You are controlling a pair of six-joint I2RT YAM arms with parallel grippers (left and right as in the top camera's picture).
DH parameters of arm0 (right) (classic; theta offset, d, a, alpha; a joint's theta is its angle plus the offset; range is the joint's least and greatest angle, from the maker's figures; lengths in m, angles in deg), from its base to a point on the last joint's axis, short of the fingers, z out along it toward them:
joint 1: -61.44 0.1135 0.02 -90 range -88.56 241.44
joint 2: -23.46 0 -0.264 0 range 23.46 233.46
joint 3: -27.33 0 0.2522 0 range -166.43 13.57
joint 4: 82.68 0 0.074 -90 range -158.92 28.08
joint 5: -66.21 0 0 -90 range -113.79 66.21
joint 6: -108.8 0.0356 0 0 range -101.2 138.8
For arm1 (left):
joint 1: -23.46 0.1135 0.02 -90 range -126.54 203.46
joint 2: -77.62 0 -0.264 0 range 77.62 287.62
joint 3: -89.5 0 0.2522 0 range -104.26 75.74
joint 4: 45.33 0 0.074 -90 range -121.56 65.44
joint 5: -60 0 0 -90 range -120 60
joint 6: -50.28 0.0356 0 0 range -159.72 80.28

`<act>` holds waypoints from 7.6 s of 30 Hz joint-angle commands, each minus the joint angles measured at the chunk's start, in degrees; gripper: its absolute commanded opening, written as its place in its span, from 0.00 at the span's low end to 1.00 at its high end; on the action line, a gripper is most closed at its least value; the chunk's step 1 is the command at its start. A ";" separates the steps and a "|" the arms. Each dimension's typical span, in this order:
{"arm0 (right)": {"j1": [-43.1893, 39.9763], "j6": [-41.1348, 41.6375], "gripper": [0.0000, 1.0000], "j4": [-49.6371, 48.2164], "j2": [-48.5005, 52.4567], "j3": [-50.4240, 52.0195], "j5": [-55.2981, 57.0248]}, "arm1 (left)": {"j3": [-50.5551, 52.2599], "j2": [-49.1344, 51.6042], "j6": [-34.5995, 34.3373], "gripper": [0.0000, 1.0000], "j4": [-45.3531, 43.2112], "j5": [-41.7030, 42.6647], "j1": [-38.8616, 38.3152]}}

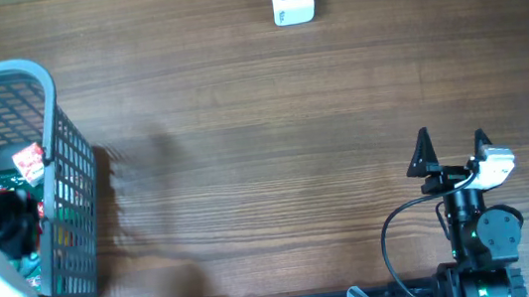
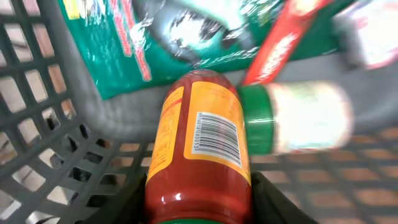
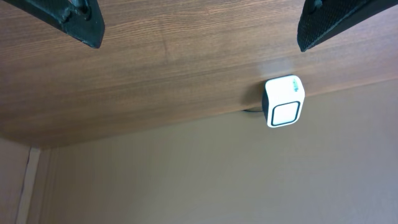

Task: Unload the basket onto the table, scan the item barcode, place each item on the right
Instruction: 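Lift bottle out and set it upright on table near scanner, then move left gripper back into basket and grasp red Nescafe sachet, then lift sachet out and lay it on table beside the bottle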

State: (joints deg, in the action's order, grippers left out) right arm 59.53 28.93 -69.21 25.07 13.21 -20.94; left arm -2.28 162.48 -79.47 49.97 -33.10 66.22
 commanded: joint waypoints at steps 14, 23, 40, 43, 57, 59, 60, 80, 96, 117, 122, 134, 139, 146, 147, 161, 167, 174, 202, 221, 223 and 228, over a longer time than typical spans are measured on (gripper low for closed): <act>0.33 -1.09 1.00 -0.31 0.13 0.00 0.87 | -38.75 -5.84 0.26 0.43 2.49 23.28 -8.07; 0.33 -1.09 1.00 -0.31 0.13 0.00 0.87 | -38.62 -8.28 -1.01 0.39 -0.76 17.88 -39.41; 0.33 -1.09 1.00 -0.31 0.13 0.00 0.87 | -38.45 18.05 3.50 0.39 5.62 1.05 -76.63; 0.33 -1.11 1.00 -0.31 0.13 0.00 0.87 | -38.45 23.93 4.94 0.38 4.94 1.09 -78.93; 0.33 -1.09 1.00 -0.31 0.13 0.00 0.87 | -38.45 41.40 6.51 0.40 -1.22 8.44 -82.90; 0.33 -1.11 1.00 -0.31 0.13 0.00 0.87 | -38.45 41.40 6.51 0.40 -1.18 10.73 -82.86; 0.33 -1.11 1.00 -0.31 0.13 0.00 0.87 | -38.45 41.40 6.51 0.40 -1.14 11.69 -82.84; 0.33 -1.09 1.00 -0.31 0.13 0.00 0.87 | -38.64 41.33 6.56 0.71 0.52 13.53 -81.48; 0.33 -1.09 1.00 -0.31 0.13 0.00 0.87 | -38.69 32.96 6.56 1.00 0.52 10.71 -81.48; 0.33 -1.11 1.00 -0.31 0.13 0.00 0.87 | -38.69 10.84 6.54 1.00 0.50 -9.92 -79.14; 0.33 -1.09 1.00 -0.31 0.13 0.00 0.87 | -38.69 3.48 6.56 1.00 0.52 -10.97 -73.53; 0.33 -1.09 1.00 -0.31 0.13 0.00 0.87 | -38.69 -7.23 6.56 1.00 0.55 -10.93 -47.47; 0.33 -1.09 1.00 -0.31 0.13 0.00 0.87 | -38.66 -7.17 6.54 1.00 0.52 -10.93 -37.81; 0.33 -1.09 1.00 -0.31 0.13 0.00 0.87 | -38.66 -7.17 6.54 1.00 0.57 -10.88 -28.63; 0.33 -1.07 1.00 -0.31 0.13 0.00 0.87 | -38.66 -7.10 6.54 1.00 0.57 -10.88 -28.02; 0.33 -1.11 1.00 -0.31 0.13 0.00 0.87 | -38.45 -0.50 -0.15 1.00 5.03 -9.64 -14.71; 0.33 -1.09 1.00 -0.31 0.13 0.00 0.87 | -37.92 9.42 -0.20 1.00 11.43 -1.46 -8.98; 0.33 -1.09 1.00 -0.31 0.13 0.00 0.87 | -29.57 15.12 -0.20 1.00 8.11 -0.68 -8.44; 0.33 -1.11 1.00 -0.31 0.13 0.00 0.87 | 19.41 15.34 0.31 0.34 -37.46 -0.79 -0.87; 0.33 -1.09 1.00 -0.31 0.13 0.00 0.87 | 8.39 1.16 1.33 0.04 -26.12 6.69 -0.92; 0.33 -1.11 1.00 -0.31 0.13 0.00 0.85 | 7.61 -1.97 2.56 0.04 -26.21 8.85 -1.09; 0.33 -1.09 1.00 -0.31 0.13 0.00 0.87 | 6.47 -9.97 3.54 0.04 -26.45 10.14 -4.37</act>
State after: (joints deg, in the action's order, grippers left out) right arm 59.53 28.91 -69.24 25.14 13.21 -20.94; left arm 5.74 157.28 -77.66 23.74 -25.55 64.28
